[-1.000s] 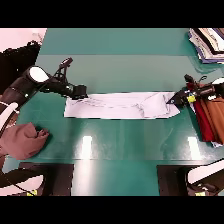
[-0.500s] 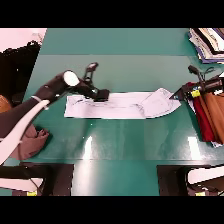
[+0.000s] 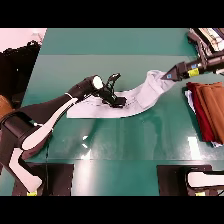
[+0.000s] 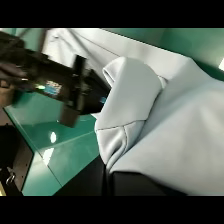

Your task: Fold the shirts.

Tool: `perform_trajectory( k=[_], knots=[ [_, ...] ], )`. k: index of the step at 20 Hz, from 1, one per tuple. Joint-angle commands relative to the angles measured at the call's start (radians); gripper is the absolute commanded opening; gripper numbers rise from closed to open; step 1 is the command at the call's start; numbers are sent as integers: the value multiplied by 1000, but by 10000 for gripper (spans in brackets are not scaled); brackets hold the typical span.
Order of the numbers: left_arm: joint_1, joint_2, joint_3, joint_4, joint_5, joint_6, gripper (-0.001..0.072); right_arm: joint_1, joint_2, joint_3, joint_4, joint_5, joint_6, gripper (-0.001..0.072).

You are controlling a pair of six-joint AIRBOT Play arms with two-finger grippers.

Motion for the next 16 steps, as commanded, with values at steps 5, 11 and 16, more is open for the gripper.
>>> perform_trajectory(
  k=[5,11,16],
  knots=[
    [-7,-16,18,16,5,3,24,196,7,185,17,-35,37,11],
    [50,95,19,116,-100,3,24,264,6,196,15,-55,35,12],
    [99,210,16,338,-271,10,24,273,6,196,11,-73,36,11]
  ],
)
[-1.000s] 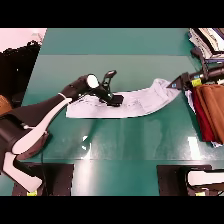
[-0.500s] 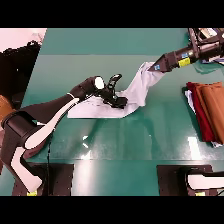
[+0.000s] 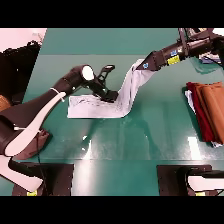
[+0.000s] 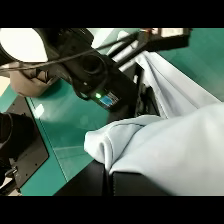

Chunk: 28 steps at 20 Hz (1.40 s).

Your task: Fold the shirts.

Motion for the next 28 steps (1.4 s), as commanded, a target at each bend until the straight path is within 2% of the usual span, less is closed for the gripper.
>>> perform_trajectory(
  k=[1,3,8,10,12,14,15,16,17,19,21,24,28],
  knots=[
    [34,86,0,193,-110,3,24,13,0,2,-1,-13,1,11],
    [79,152,0,246,-114,3,24,37,0,2,-2,-30,1,12],
    [273,312,0,258,-116,6,25,208,-80,3,13,-138,1,12],
    [346,358,0,258,-116,6,25,303,-148,3,58,-233,-53,13],
    [402,384,0,258,-119,6,25,411,-241,21,83,-398,-117,14],
    [436,395,1,258,-135,6,25,502,-365,132,84,-458,-167,30],
    [446,396,0,258,-148,6,25,542,-433,211,80,-468,-197,176],
    [451,396,0,260,-163,6,25,570,-491,282,78,-478,-198,408],
    [451,396,0,266,-171,6,25,584,-522,312,78,-483,-198,518],
    [451,396,0,266,-183,8,25,578,-509,273,77,-455,-185,509],
    [451,396,0,264,-187,7,25,531,-438,164,11,-414,-139,439],
    [451,396,0,261,-212,6,25,412,-328,2,-186,-307,-33,439],
    [451,394,-7,245,-210,6,25,224,-180,-274,-213,-319,47,437]
  ],
)
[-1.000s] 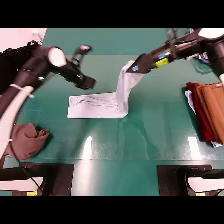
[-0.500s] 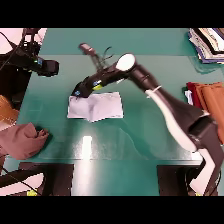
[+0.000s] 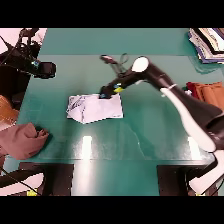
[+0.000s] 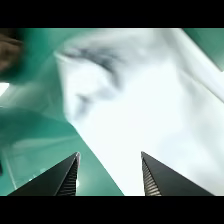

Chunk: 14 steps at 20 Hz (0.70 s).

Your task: Fold the shirts.

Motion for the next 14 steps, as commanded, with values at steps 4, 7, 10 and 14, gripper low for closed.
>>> perform_trajectory(
  k=[4,7,10,14],
  knots=[
    [1,0,-2,-61,27,-1,25,-233,155,-372,-47,-25,110,553],
    [1,0,-2,-90,54,-1,25,-251,154,-468,52,-98,109,648],
    [1,0,-2,-100,70,-1,25,-226,118,-500,201,-159,71,574],
    [1,0,-2,-100,73,0,26,-137,-19,-399,337,-134,57,574]
  ],
)
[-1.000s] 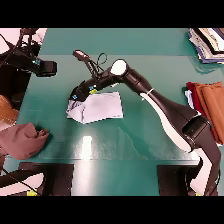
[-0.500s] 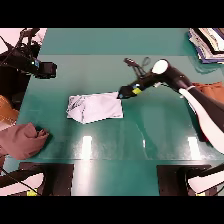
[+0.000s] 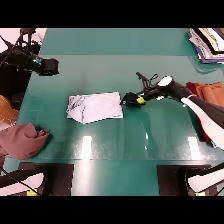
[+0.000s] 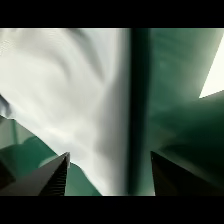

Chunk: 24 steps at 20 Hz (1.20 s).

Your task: Fold the shirts.

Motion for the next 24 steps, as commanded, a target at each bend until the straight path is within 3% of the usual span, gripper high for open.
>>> perform_trajectory(
  k=[1,3,4,6,7,12,17,24],
  knots=[
    [1,0,0,-6,8,0,25,75,-114,84,145,8,-13,568],
    [1,0,0,-6,8,0,25,130,-179,169,187,7,-13,412],
    [1,0,0,-10,7,0,26,152,-201,209,193,6,-13,402],
    [1,0,0,-29,-2,0,25,178,-228,287,175,12,-19,110],
    [1,0,0,-42,-8,0,25,179,-230,322,148,16,-21,34],
    [-43,0,0,-73,-19,0,24,66,-200,521,-28,117,34,14],
    [-159,0,0,-74,18,0,25,-206,-64,661,-257,186,104,13],
    [-301,0,0,-74,113,-9,25,-674,53,699,-269,205,102,13]
  ],
)
